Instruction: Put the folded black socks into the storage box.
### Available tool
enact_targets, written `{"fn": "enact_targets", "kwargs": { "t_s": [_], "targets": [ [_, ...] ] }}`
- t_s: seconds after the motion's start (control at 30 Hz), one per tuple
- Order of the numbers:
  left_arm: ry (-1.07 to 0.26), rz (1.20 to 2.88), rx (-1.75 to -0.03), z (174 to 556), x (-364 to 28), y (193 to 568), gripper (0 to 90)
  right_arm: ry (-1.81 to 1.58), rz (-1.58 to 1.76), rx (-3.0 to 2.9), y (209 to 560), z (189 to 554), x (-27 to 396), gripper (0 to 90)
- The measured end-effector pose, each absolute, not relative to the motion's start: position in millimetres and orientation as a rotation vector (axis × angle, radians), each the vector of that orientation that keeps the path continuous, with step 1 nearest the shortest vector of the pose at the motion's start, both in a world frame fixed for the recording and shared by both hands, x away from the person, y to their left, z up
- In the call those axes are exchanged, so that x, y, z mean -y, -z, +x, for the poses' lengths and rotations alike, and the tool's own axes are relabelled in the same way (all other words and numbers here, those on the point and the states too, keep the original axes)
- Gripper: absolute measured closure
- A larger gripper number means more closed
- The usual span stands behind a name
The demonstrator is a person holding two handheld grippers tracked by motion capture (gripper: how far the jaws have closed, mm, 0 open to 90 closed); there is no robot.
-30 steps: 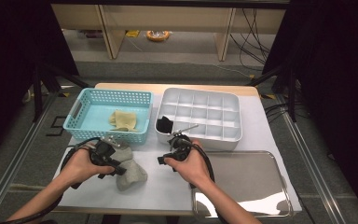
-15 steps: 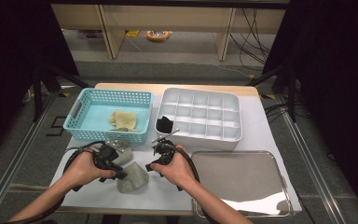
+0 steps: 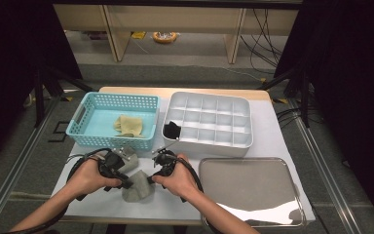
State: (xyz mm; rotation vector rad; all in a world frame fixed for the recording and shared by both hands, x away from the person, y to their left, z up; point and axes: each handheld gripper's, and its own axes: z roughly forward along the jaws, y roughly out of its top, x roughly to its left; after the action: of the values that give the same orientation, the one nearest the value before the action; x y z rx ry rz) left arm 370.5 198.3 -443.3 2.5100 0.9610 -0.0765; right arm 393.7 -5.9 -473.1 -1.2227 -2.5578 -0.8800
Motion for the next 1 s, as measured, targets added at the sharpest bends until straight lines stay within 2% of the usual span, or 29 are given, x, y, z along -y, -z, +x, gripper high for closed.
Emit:
{"fn": "enact_targets", "kwargs": {
  "t_s": [0.27,0.37,0.57,0.77,1.0],
  "targets": [
    [0.083,2.514,-0.964,371,-198,445,68.1,0.863,-1.198,2.599,476,389,0,75.7],
    [0.081,2.513,-0.963,371,-198,445,68.0,0.846,-1.161,2.643,477,388,-1,85.2],
    [0.078,2.503,-0.966,370,-198,446,68.0,0.833,-1.177,2.648,472,388,3,86.3],
    [0.066,2.488,-0.949,370,-192,447,67.2,0.83,-1.278,2.658,451,384,37,86.1],
    [0.036,2.485,-0.92,371,-178,451,65.0,0.826,-1.361,2.677,445,379,64,85.8]
  ]
}}
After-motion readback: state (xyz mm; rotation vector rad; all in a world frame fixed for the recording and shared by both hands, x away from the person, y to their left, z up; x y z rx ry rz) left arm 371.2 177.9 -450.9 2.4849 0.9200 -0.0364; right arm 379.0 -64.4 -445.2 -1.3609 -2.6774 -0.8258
